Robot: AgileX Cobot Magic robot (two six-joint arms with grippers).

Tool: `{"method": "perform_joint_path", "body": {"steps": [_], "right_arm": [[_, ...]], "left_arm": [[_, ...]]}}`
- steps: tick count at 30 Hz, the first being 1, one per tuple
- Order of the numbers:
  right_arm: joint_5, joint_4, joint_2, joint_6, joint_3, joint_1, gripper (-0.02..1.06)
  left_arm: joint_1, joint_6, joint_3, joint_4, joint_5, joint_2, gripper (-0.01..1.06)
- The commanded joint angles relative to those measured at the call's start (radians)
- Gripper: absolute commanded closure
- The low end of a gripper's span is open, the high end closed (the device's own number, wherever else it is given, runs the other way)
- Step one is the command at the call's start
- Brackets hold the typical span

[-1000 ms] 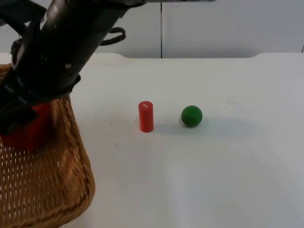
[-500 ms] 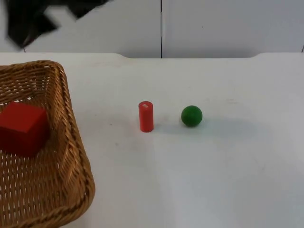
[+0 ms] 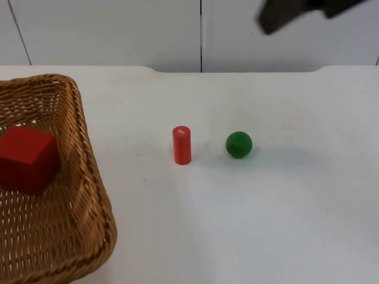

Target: Pick up the basket with the left hand and place the object to the left of the red cylinder into the basket with the right hand.

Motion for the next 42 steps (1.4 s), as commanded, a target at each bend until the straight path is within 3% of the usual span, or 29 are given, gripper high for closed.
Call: {"method": "perform_joint_path", "body": {"steps": [1,6,10,16,23,29,33,42], "right_arm": [[-0.012,0.001,-0.121,0.014,0.099,-0.028,0.03],[0.005,-0.026,-0.326,0.06,0.234,-0.045,0.03],[0.082,-0.09,-0.475,0.143,0.307,-0.045,0.03],[0.173,-0.184,-0.585,0.247,0.331,-0.045,0.03],[0.185,-0.215,-0.64,0.251,0.331,-0.045,0.03],[0.178,-0.242,-0.635,0.222,0.331,-0.045,0.03],[0.161,-0.242,-0.635,0.219,0.331,-0.045,0.03],[0.154,-0.235,-0.635,0.219,0.331,-0.045,0.03]], "left_arm": [[0.006,0.004,0.001,-0.043,0.007,-0.008,1.05],[0.006,0.004,0.001,-0.043,0.007,-0.008,1.05],[0.006,0.037,0.001,-0.075,0.005,-0.008,1.05],[0.006,0.037,0.001,-0.079,0.002,-0.008,1.05],[0.002,0.069,-0.007,-0.134,-0.025,0.052,1.05],[-0.12,0.112,-0.078,-0.218,-0.137,0.23,1.05],[-0.268,0.116,-0.173,-0.227,-0.248,0.402,1.05],[-0.386,0.125,-0.352,-0.229,-0.308,0.685,1.05]]}}
